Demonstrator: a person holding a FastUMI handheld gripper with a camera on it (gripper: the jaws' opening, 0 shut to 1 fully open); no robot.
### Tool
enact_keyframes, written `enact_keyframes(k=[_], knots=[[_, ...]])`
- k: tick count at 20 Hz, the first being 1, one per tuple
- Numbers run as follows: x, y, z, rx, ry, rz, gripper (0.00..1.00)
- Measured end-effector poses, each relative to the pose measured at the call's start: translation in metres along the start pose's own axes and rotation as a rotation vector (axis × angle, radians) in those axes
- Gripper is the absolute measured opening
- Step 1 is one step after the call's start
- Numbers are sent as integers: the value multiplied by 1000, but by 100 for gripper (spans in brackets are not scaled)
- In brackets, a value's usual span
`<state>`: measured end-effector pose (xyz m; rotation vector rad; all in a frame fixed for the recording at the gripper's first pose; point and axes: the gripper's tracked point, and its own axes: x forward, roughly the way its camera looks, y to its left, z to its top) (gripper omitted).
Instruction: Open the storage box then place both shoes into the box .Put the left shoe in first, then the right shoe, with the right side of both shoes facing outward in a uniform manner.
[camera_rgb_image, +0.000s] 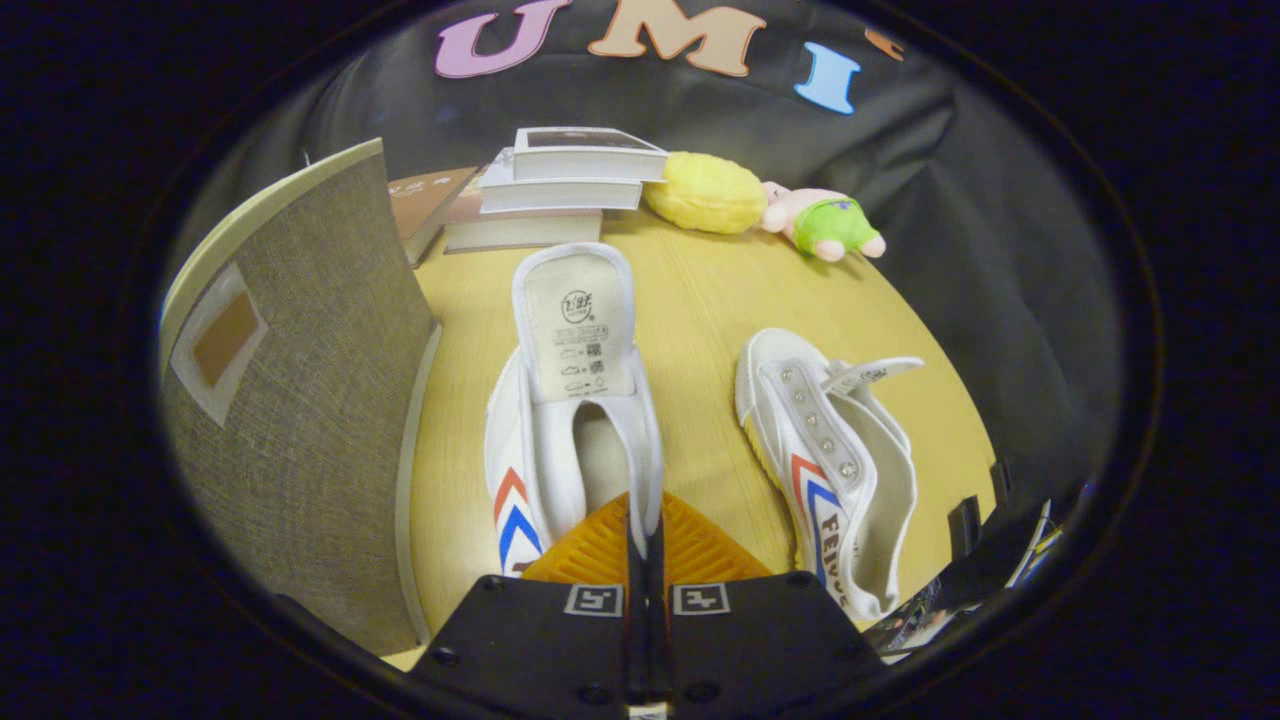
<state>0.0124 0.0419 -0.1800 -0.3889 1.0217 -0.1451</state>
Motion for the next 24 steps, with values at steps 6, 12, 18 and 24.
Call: enact_keyframes(k=[6, 12, 18, 24], knots=[[-20, -2, 26, 70, -209, -37, 3], [-47, -30, 58, -84, -332, -250, 3], [-103, -38, 108, -149, -492, -348, 3], [-187, -8, 153, -228, -622, -408, 3]])
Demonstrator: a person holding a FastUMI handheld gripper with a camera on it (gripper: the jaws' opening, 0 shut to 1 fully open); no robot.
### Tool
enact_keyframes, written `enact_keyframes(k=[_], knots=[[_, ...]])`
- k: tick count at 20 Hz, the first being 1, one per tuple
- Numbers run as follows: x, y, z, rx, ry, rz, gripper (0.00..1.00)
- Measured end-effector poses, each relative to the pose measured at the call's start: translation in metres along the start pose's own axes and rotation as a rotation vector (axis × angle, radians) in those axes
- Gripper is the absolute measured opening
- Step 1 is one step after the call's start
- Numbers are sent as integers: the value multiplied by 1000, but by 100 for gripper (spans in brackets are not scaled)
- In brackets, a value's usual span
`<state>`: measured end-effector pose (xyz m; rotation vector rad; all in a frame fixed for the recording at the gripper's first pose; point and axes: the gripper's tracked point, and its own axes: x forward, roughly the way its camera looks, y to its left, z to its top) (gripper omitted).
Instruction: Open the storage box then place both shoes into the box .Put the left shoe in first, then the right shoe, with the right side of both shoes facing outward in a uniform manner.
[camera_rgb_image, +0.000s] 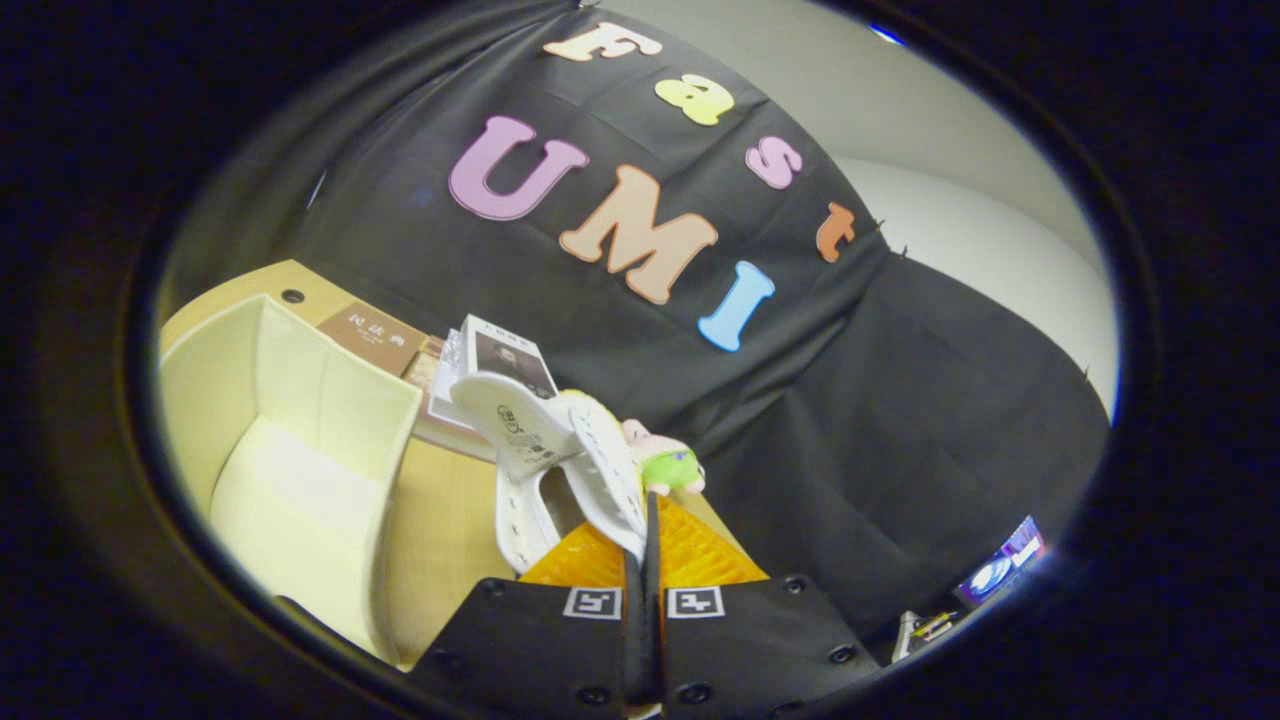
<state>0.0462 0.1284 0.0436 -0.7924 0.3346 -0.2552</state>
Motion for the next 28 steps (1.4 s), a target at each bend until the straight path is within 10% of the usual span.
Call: enact_keyframes(k=[7, 21, 28], knots=[[-49, 85, 57, 80, 6, 212, 3], [-65, 223, 12, 151, 310, 635, 13], [-79, 182, 45, 281, 225, 681, 93]])
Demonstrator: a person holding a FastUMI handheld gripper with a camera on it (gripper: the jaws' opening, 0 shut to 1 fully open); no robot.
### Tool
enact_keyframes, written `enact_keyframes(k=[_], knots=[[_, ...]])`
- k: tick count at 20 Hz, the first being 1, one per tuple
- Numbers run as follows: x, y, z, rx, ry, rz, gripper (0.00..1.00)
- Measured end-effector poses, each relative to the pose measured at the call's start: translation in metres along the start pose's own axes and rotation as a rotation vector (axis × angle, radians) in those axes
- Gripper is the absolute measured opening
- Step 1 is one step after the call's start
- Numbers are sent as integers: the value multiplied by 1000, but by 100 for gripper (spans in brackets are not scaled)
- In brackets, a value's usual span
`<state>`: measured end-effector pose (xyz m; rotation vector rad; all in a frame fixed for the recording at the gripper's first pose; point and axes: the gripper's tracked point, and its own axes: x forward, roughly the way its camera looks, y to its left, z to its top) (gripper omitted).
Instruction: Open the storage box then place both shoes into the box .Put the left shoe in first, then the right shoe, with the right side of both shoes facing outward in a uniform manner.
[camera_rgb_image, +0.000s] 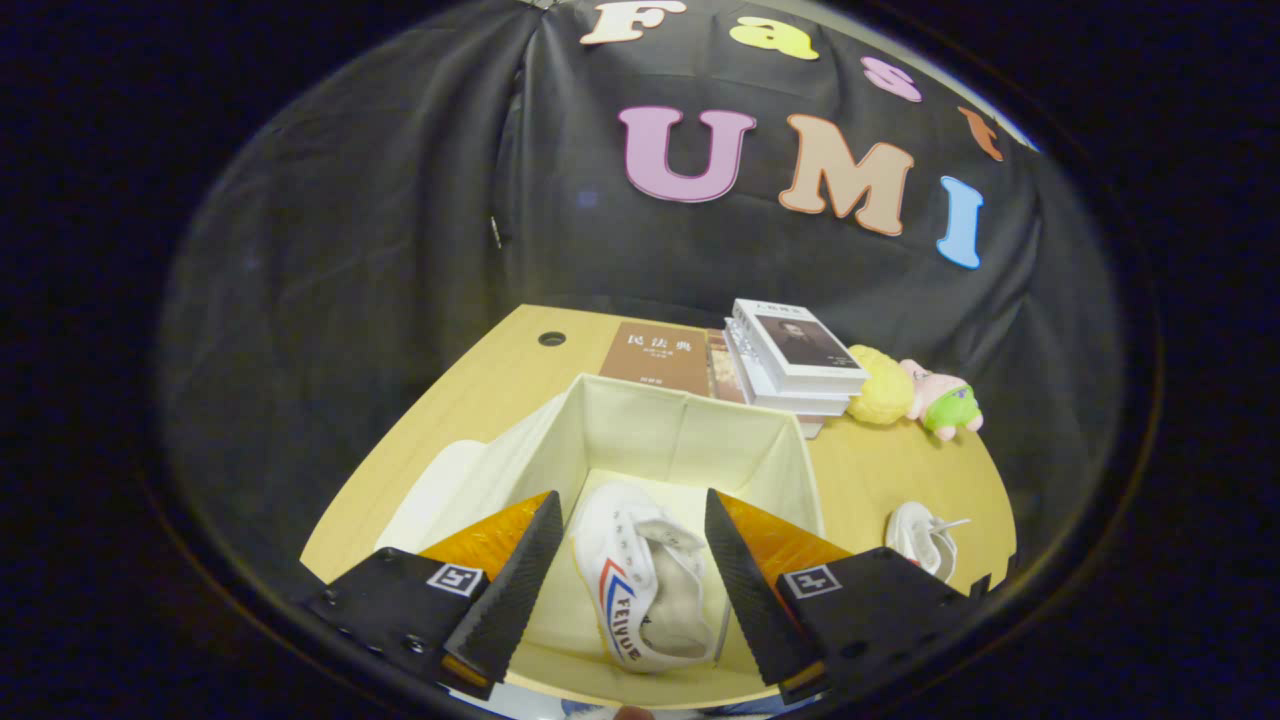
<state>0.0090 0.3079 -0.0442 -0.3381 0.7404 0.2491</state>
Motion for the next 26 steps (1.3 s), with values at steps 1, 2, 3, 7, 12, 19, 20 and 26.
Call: enact_keyframes(k=[1, 2, 3, 7, 12, 19, 20, 26], knots=[[-8, -18, -1, 0, -4, -40, 93], [-14, -39, -3, -7, -10, -88, 93], [-21, -62, -4, -16, -15, -151, 93], [-40, -148, -13, -61, -63, -367, 93], [-46, -234, -66, -46, 25, -550, 91], [-16, -328, -145, 12, 211, -677, 87], [-14, -340, -155, -1, 235, -698, 85], [13, -374, -189, -28, 304, -684, 78]])
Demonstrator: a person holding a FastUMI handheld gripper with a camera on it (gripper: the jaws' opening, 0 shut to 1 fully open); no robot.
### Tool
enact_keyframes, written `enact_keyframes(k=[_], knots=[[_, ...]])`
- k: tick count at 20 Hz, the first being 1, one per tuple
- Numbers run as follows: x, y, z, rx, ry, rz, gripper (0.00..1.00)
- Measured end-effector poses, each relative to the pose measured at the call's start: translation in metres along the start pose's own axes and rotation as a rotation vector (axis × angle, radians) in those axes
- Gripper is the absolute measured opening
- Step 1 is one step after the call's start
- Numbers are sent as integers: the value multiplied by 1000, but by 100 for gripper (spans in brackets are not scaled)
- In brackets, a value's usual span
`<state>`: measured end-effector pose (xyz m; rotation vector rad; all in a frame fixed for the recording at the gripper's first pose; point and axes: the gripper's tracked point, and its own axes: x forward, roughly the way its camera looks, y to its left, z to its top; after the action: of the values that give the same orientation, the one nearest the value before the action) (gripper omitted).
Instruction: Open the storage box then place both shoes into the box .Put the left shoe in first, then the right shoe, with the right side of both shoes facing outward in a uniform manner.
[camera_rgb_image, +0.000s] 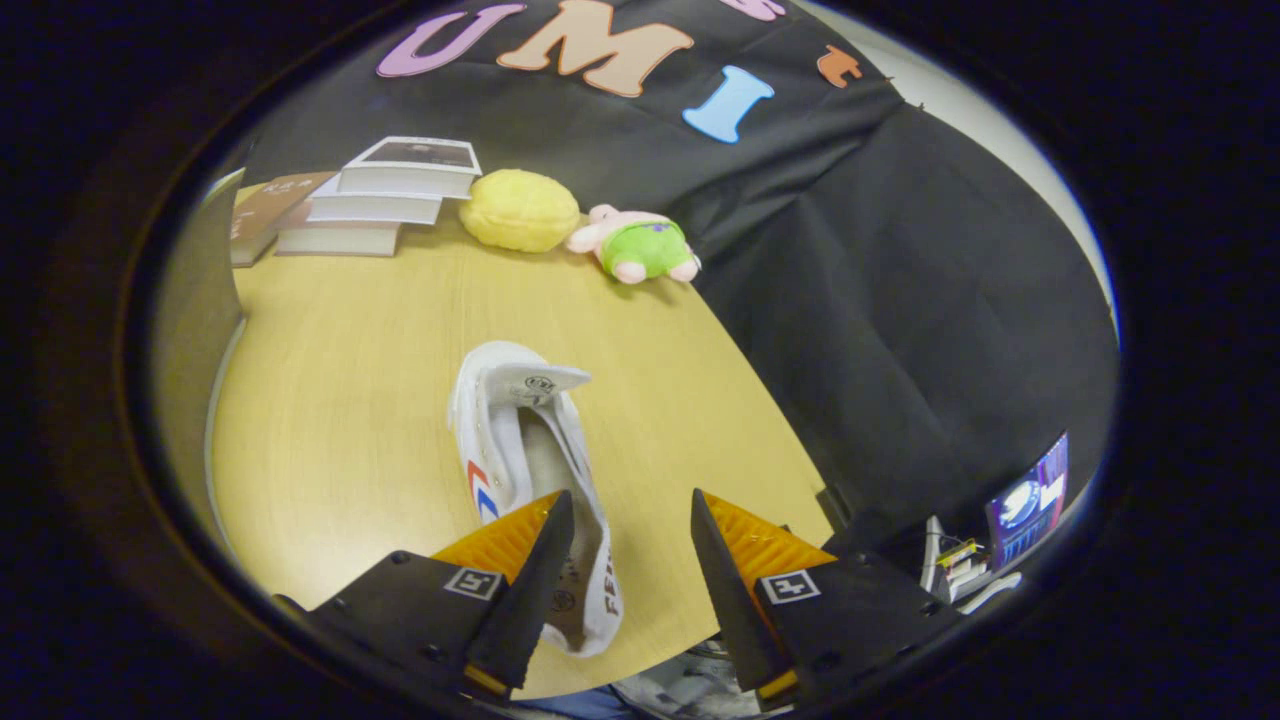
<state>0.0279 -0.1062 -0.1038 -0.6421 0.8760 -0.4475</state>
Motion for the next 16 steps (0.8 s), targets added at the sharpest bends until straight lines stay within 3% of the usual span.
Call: enact_keyframes(k=[5, 7, 11, 12, 15, 16], knots=[[24, 8, 3, -13, -27, 54, 78], [35, 17, 4, -32, -21, 84, 59], [52, 25, 0, -70, -7, 86, 43], [51, 24, 1, -77, -13, 79, 35], [53, 27, -3, -61, -25, 64, 34], [51, 26, -2, -46, -42, 53, 29]])
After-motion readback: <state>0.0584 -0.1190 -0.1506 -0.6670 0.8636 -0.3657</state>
